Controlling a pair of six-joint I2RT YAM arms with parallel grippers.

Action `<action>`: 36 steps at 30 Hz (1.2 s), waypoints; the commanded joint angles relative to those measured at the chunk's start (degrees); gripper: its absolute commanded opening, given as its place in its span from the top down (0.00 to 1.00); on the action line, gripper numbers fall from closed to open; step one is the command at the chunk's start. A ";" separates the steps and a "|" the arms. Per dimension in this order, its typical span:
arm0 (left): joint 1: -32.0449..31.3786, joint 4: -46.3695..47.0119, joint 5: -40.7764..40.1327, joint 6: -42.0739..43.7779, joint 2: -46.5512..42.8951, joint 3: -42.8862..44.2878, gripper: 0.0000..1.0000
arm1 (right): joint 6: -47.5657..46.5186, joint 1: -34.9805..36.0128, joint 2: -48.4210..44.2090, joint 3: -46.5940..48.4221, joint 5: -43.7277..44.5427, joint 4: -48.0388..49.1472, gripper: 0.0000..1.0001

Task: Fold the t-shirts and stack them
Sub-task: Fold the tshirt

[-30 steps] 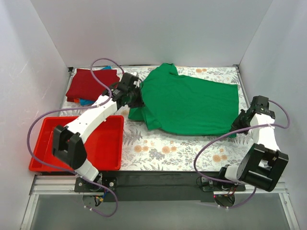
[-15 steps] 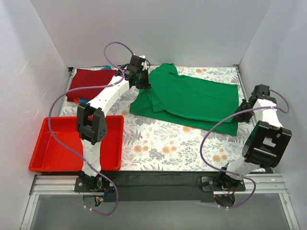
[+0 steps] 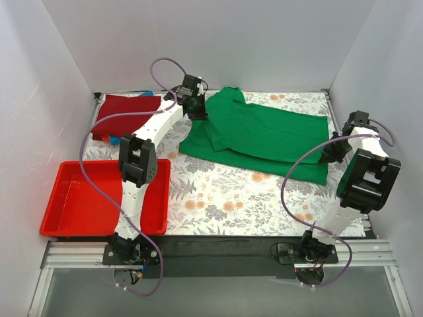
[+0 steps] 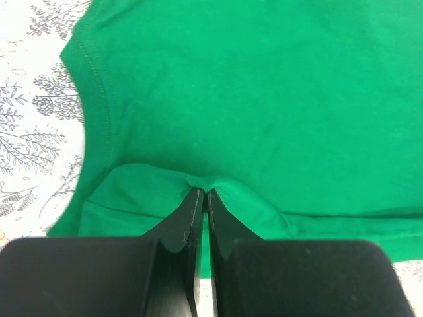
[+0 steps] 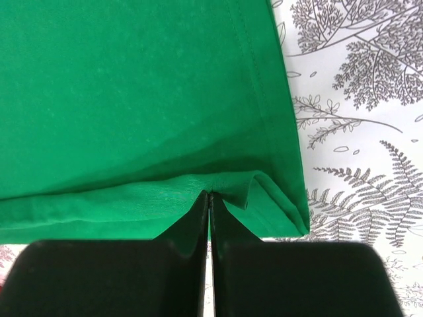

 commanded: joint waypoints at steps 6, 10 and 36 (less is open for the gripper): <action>1.05 0.82 0.56 0.54 1.46 3.29 1.00 | -0.78 -0.32 2.58 4.83 -0.99 0.46 0.99; 1.13 -0.31 -1.98 -1.21 2.43 6.79 0.50 | -2.27 -0.23 3.47 8.43 -2.57 0.10 0.65; 1.31 26.22 5.04 -11.59 -10.48 -40.82 0.45 | -2.71 8.73 0.21 -14.58 -7.67 11.27 0.56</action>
